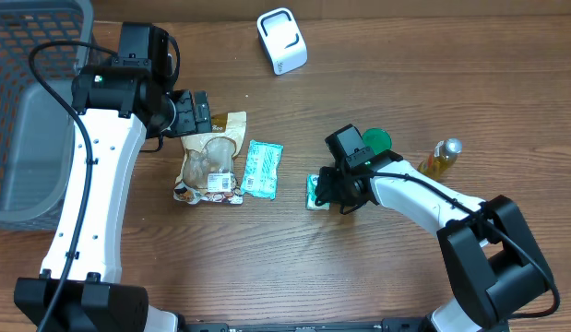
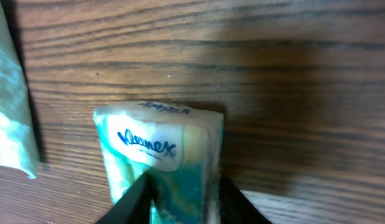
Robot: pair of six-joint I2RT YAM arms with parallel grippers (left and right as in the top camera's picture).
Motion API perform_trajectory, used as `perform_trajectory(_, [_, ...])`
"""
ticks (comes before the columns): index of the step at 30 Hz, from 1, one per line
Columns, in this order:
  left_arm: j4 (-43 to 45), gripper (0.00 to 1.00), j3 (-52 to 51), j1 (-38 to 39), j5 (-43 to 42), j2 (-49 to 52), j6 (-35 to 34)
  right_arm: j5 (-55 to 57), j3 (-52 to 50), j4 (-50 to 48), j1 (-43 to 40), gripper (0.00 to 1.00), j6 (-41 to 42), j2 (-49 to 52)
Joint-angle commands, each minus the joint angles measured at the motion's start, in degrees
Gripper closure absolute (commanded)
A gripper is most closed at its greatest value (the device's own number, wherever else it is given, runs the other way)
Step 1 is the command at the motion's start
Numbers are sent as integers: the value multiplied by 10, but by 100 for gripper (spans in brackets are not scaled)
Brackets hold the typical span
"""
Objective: Scan the item barcode
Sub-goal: 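Lift and rotate the Kleenex pack again with the right gripper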
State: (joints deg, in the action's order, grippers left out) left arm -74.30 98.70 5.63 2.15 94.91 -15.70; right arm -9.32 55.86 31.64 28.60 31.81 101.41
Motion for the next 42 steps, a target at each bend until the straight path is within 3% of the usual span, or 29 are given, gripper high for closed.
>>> perform_trajectory(1, [0,1,-1,1,-3,4,5,3,-4,7,3,81,12,19])
perform_trajectory(5, [0,0,-1,1,-3,4,5,3,-4,8,3,96,12,19])
perform_trajectory(8, [0,1,-1,1,-3,4,5,-16,-4,8,1,96,8,16])
perform_trajectory(14, [0,0,-1,1,-3,4,5,-158,1,11,-42,96,-45,-28])
perform_trajectory(21, [0,0,-1,1,-3,4,5,-383,1,13,-105,96,-127,-116])
perform_trajectory(29, [0,0,-1,1,-3,4,5,-635,1,-7,-167,96,-146,-203])
perform_trajectory(37, [0,0,-1,1,-3,4,5,-769,1,-69,-174,96,-145,-230])
perform_trajectory(42, [0,0,-1,1,-3,4,5,-795,1,-72,-174,96,-145,-230])
